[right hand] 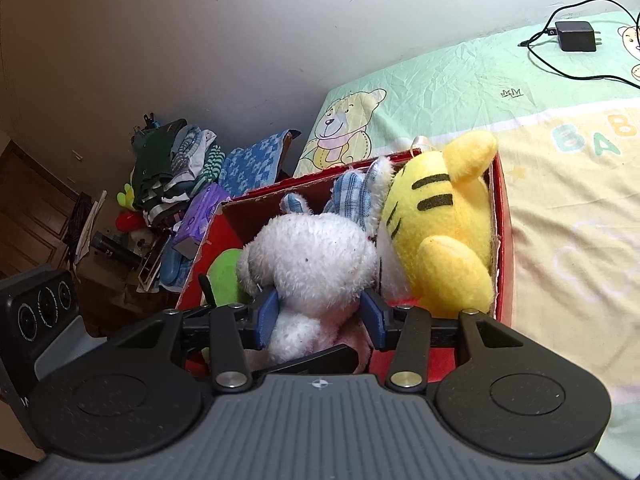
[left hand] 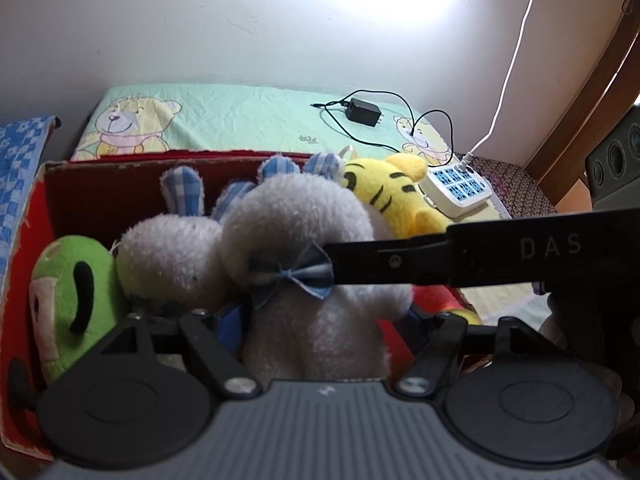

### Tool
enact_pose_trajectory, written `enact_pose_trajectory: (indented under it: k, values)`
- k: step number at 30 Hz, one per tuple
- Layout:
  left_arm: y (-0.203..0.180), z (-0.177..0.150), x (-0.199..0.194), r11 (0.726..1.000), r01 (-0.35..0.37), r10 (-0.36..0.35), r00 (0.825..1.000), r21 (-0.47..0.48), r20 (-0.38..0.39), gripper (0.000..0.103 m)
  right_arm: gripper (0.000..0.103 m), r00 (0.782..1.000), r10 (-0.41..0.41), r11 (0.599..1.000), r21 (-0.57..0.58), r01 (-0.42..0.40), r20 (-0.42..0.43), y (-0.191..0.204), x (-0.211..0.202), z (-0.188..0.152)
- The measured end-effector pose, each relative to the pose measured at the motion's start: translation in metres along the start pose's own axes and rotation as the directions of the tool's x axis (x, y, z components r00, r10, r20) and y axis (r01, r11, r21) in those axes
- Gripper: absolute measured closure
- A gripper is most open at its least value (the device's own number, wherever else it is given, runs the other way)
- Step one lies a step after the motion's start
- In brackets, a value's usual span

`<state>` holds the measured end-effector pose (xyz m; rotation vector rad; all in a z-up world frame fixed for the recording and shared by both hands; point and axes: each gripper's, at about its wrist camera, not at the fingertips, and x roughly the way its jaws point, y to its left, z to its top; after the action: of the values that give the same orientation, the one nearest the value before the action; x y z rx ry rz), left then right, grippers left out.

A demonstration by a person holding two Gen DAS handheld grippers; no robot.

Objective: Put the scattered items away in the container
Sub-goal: 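Open the right gripper to release the bunny into the box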

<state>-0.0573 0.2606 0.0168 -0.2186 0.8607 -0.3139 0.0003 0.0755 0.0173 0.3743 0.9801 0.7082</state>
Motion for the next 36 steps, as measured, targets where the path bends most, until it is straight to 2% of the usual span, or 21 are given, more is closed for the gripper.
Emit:
enact_pose_trajectory:
  k: [7,10,14,17,19,21,23,26,31,36]
  values:
    - [-0.008,-0.002,-0.024,0.999,-0.04,0.039,0.998,0.023,0.046,0.009,0.054,0.997,-0.051,0.999,-0.014,0.051,0.051,0.008,-0.017,-0.002]
    - [-0.01,-0.002,-0.028,0.998,-0.064,0.062,0.997,0.025,0.046,0.008,0.054,0.991,-0.104,0.994,-0.026,0.106,0.079,0.013,-0.022,-0.005]
    - [-0.007,-0.004,-0.032,0.991,-0.133,0.134,0.99,-0.008,0.041,0.008,0.053,0.986,-0.145,0.988,-0.037,0.148,0.082,0.016,-0.025,-0.008]
    - [-0.003,-0.005,-0.039,0.981,-0.186,0.189,0.981,-0.05,0.043,0.006,0.051,0.981,-0.176,0.983,-0.039,0.179,0.085,0.02,-0.028,-0.012]
    - [0.0,-0.006,-0.044,0.973,-0.217,0.221,0.974,-0.082,0.045,0.003,0.044,0.97,-0.225,0.971,-0.056,0.231,0.096,0.025,-0.029,-0.016]
    - [0.001,-0.007,-0.046,0.961,-0.256,0.261,0.965,-0.1,0.034,0.003,0.042,0.959,-0.265,0.96,-0.064,0.272,0.103,0.028,-0.03,-0.02]
    - [0.001,-0.009,-0.047,0.949,-0.293,0.297,0.955,-0.118,0.017,0.003,0.041,0.956,-0.273,0.958,-0.059,0.28,0.106,0.031,-0.031,-0.022]
    - [0.0,-0.012,-0.049,0.937,-0.32,0.324,0.946,-0.143,0.005,0.003,0.04,0.952,-0.282,0.955,-0.06,0.291,0.119,0.037,-0.035,-0.026]
    - [0.001,-0.014,-0.051,0.915,-0.364,0.365,0.93,-0.175,-0.026,0.002,0.036,0.931,-0.337,0.933,-0.085,0.351,0.144,0.043,-0.038,-0.031]
    - [0.0,-0.018,-0.051,0.879,-0.442,0.441,0.896,-0.177,-0.048,0.002,0.036,0.922,-0.363,0.922,-0.088,0.376,0.133,0.04,-0.038,-0.035]
